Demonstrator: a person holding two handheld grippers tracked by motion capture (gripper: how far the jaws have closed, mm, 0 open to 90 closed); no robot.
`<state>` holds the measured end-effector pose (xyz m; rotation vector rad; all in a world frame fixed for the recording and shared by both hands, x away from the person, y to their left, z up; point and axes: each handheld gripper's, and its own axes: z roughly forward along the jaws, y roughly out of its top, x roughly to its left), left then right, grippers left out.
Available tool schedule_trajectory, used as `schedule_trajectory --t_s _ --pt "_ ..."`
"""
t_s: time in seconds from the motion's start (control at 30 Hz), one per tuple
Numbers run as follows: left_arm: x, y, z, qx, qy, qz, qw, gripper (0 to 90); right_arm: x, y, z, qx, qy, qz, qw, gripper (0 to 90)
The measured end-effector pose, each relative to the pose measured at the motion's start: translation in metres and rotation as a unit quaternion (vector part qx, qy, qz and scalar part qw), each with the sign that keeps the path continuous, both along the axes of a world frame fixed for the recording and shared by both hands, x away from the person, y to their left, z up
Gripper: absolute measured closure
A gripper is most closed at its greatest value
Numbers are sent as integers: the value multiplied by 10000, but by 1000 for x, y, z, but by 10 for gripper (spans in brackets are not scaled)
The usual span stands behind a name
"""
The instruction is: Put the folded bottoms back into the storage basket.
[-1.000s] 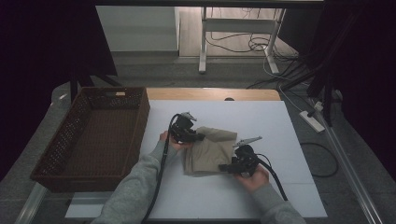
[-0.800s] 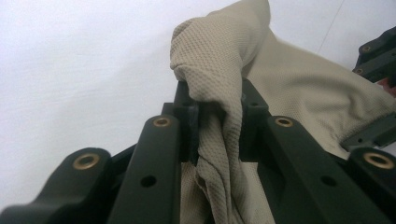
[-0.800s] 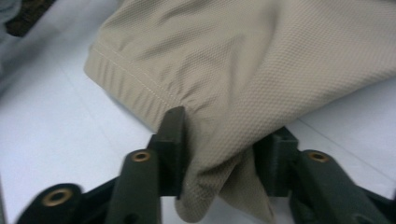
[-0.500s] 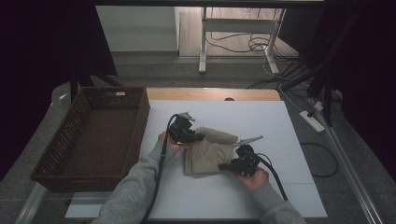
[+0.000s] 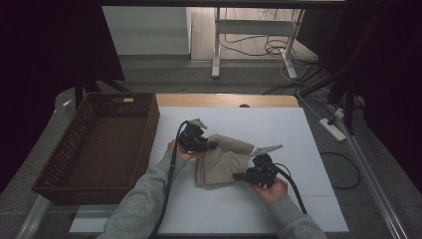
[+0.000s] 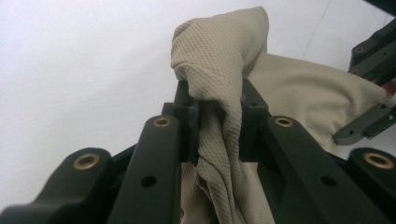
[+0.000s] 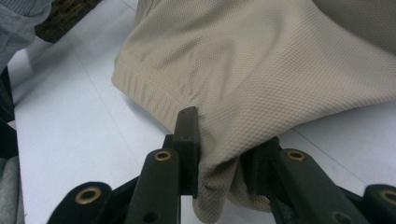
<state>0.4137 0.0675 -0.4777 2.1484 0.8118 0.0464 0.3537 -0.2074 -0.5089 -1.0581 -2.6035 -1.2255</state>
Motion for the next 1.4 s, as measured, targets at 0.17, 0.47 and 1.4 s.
schedule_trajectory --t_s 0.17,0.47,1.4 --pt "-1 1 4 -11 -49 9 10000 743 -2 -1 5 111 -133 23 9998 704" --pt "-3 1 12 -22 -157 2 9999 743 -5 -1 14 138 -373 60 9992 704" --pt "-9 7 33 -20 -398 -5 9992 744 -9 4 32 190 -769 98 9968 704"
